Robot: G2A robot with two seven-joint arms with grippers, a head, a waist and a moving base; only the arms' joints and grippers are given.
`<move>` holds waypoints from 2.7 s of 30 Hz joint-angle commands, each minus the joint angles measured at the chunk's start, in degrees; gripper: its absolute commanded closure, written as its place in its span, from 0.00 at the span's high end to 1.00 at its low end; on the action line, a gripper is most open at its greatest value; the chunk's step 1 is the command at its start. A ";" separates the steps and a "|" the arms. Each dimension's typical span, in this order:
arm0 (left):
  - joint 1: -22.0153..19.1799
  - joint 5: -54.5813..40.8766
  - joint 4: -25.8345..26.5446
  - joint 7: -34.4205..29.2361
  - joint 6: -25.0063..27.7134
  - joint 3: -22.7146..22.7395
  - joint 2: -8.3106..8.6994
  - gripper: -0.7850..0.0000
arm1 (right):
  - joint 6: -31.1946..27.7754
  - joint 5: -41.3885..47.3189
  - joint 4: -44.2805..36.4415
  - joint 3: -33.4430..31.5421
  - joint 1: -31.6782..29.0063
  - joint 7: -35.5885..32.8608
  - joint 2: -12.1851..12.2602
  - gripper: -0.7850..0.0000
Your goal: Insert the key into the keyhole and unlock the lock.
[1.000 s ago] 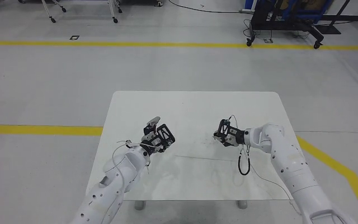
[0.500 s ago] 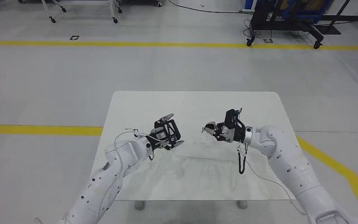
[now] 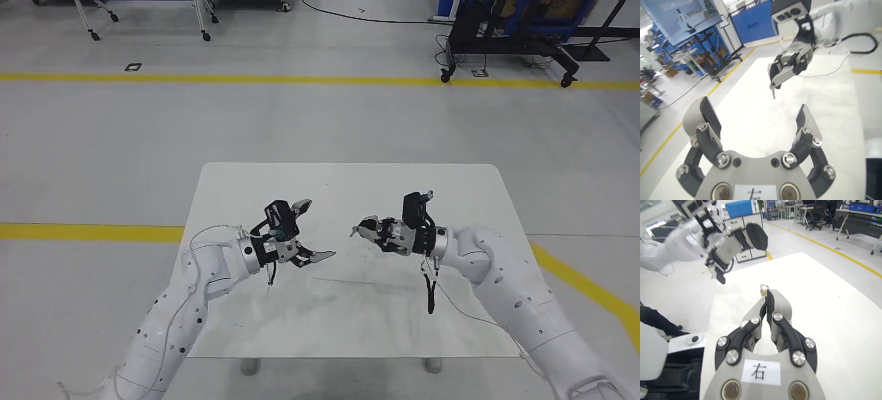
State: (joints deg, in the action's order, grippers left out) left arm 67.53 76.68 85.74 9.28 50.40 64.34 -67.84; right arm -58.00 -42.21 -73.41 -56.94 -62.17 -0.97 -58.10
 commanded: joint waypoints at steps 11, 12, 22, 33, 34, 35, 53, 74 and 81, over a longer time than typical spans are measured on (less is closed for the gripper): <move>-4.09 -13.70 -8.02 4.60 7.60 -4.70 -0.01 1.00 | 0.00 19.29 -1.29 6.83 2.92 -1.19 1.55 0.00; -4.09 -13.70 -8.02 4.60 7.60 -4.70 -0.01 1.00 | 0.00 19.29 -1.29 6.83 2.92 -1.19 1.55 0.00; -4.09 -13.70 -8.02 4.60 7.60 -4.70 -0.01 0.52 | 0.00 19.29 -1.29 6.83 2.92 -1.19 1.55 0.00; -5.84 -15.78 -12.37 0.56 7.60 -6.59 -0.16 1.00 | 0.00 19.29 -1.29 6.83 2.92 -1.19 1.55 0.00; -5.84 -15.78 -12.37 0.56 7.60 -6.59 -0.16 1.00 | 0.00 19.29 -1.29 6.83 2.92 -1.19 1.55 0.00; -5.09 -17.81 -12.23 1.20 7.60 -6.88 -0.25 1.00 | 0.00 20.03 -1.77 6.87 2.56 -0.66 1.47 0.00; -10.73 -69.22 -12.92 -17.18 7.60 -21.15 2.78 0.46 | 0.00 37.25 -0.06 9.41 2.57 -6.06 -0.18 0.00; -12.89 -76.59 -16.95 -25.25 7.60 -21.06 1.77 0.27 | 0.00 43.56 1.80 8.91 3.62 -13.20 -1.83 0.00; -12.84 -76.90 -17.45 -25.90 7.60 -20.67 1.27 0.12 | 0.00 43.76 1.98 8.59 3.54 -14.48 -2.37 0.00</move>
State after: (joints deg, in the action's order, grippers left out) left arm 54.64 -0.14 68.40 -16.76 58.00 43.48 -66.51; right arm -58.00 1.54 -71.46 -48.28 -58.62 -15.30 -60.40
